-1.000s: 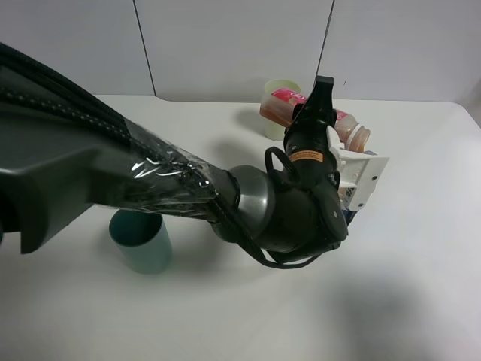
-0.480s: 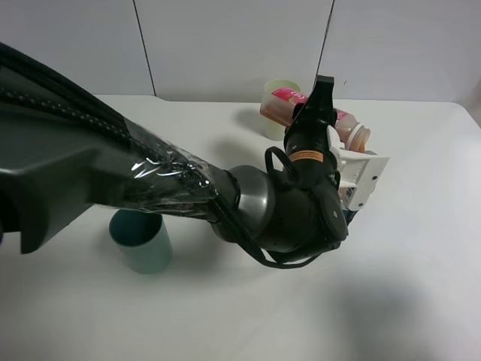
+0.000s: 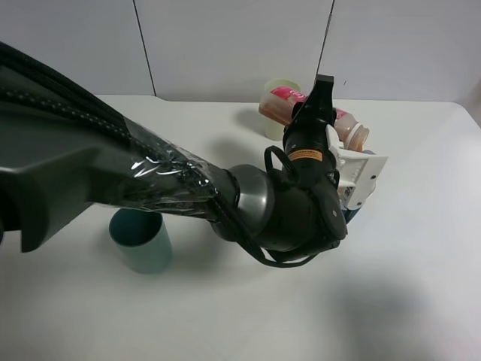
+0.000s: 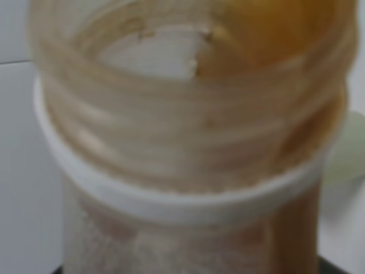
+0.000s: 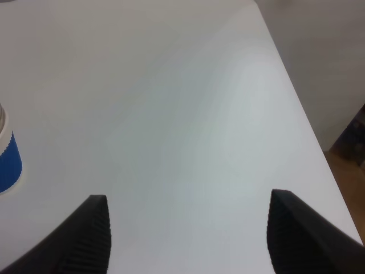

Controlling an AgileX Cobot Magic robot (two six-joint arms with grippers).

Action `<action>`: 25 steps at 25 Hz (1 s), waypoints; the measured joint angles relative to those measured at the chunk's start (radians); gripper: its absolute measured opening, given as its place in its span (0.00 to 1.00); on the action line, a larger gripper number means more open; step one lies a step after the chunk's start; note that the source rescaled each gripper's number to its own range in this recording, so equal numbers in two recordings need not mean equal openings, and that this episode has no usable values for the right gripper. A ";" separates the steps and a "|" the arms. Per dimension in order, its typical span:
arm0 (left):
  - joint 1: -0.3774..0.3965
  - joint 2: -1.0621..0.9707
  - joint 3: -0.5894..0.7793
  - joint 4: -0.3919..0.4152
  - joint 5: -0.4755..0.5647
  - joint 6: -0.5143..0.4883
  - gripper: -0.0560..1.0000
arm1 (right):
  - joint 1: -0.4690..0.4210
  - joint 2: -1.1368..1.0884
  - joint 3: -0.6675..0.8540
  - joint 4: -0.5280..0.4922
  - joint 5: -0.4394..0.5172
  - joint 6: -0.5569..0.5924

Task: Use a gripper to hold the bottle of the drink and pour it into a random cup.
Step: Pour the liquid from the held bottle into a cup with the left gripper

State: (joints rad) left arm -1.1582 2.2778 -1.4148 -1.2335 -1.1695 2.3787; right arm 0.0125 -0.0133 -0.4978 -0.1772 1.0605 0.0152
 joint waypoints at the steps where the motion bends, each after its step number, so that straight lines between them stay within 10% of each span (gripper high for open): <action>1: 0.000 0.000 0.000 0.000 0.000 0.004 0.05 | 0.000 0.000 0.000 0.000 0.000 0.000; 25: 0.000 0.000 0.000 0.008 -0.001 0.025 0.05 | 0.000 0.000 0.000 0.000 0.000 0.000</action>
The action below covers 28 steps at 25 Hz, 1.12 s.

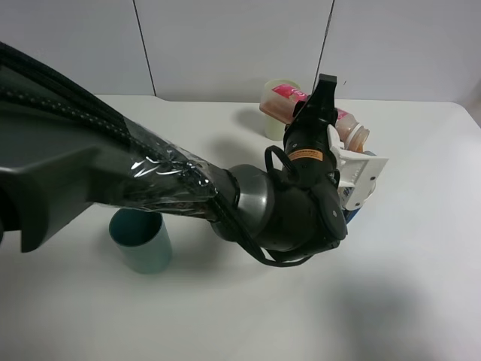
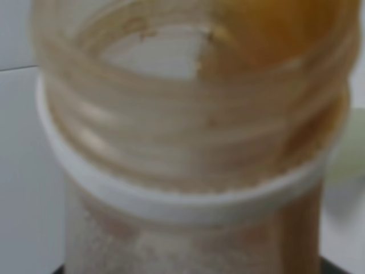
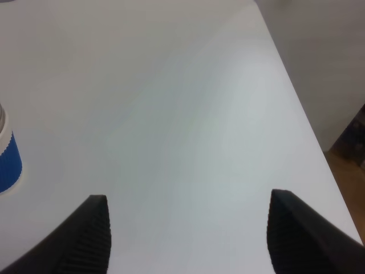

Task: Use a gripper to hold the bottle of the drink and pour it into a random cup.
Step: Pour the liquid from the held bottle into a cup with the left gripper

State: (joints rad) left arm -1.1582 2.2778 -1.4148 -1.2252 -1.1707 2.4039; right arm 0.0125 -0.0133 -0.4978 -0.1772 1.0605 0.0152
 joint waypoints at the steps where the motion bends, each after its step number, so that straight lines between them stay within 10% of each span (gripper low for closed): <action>1: 0.000 0.000 0.000 0.000 0.000 0.005 0.05 | 0.000 0.000 0.000 0.000 0.000 0.000; 28: 0.000 0.000 0.000 0.013 -0.014 0.038 0.05 | 0.000 0.000 0.000 0.000 0.000 0.000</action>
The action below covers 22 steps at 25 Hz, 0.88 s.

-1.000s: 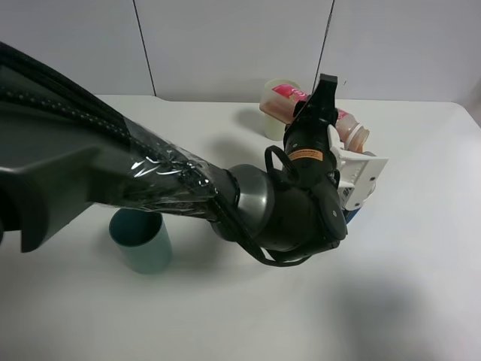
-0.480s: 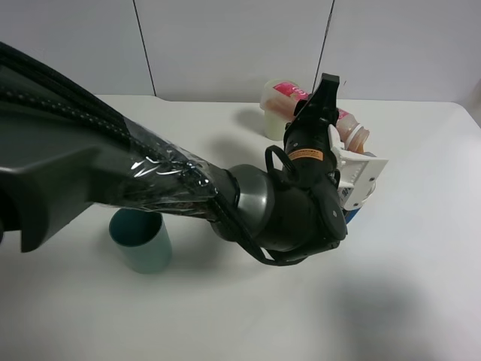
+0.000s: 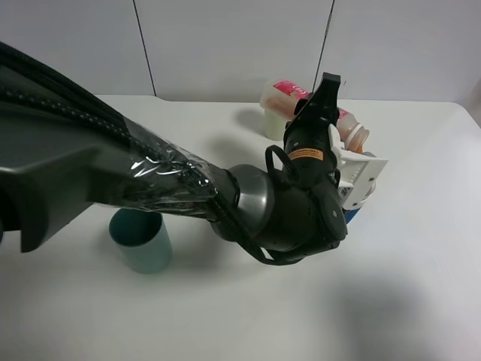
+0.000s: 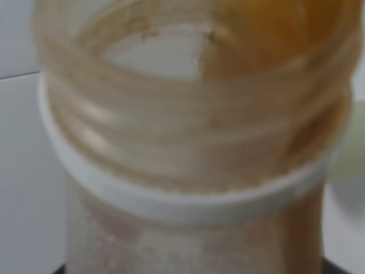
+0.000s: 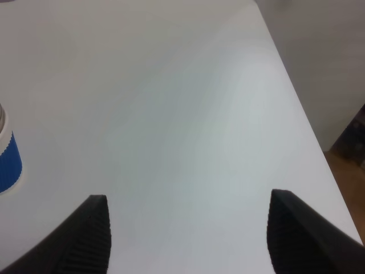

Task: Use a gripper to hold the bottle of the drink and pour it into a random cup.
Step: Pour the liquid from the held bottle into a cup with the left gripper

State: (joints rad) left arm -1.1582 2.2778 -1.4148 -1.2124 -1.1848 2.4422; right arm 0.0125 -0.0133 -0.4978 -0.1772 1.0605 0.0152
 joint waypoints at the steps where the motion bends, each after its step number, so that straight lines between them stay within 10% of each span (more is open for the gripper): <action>1: 0.000 0.000 0.000 0.001 -0.002 0.000 0.05 | 0.000 0.000 0.000 0.000 0.000 0.000; 22: 0.002 -0.001 0.000 0.004 -0.012 0.057 0.05 | 0.000 0.000 0.000 0.000 0.000 0.000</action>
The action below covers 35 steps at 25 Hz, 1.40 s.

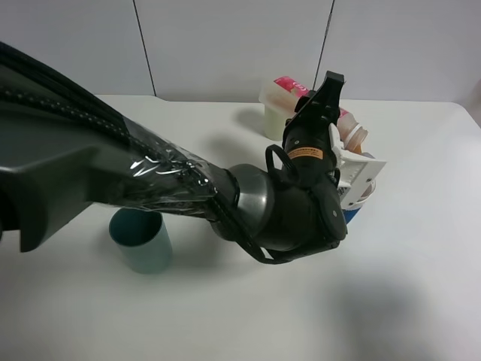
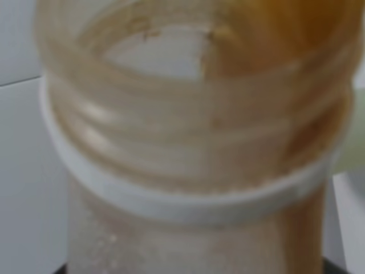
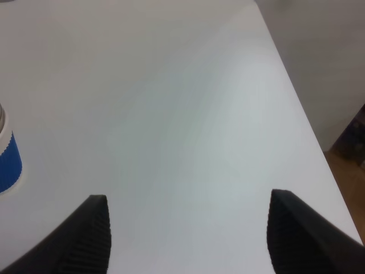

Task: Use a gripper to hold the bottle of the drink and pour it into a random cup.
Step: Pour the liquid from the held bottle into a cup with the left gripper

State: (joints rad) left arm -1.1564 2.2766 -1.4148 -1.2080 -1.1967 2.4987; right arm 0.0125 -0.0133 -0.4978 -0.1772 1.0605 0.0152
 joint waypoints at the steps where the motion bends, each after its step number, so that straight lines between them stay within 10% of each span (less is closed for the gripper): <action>1: 0.002 0.000 0.000 0.000 -0.002 0.002 0.05 | 0.000 0.000 0.000 0.000 0.000 0.000; 35: 0.003 0.000 0.000 0.042 -0.008 0.067 0.05 | 0.000 0.000 0.000 0.000 0.000 0.000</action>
State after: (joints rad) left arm -1.1535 2.2766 -1.4148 -1.1656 -1.2043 2.5656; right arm 0.0125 -0.0133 -0.4978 -0.1772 1.0605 0.0152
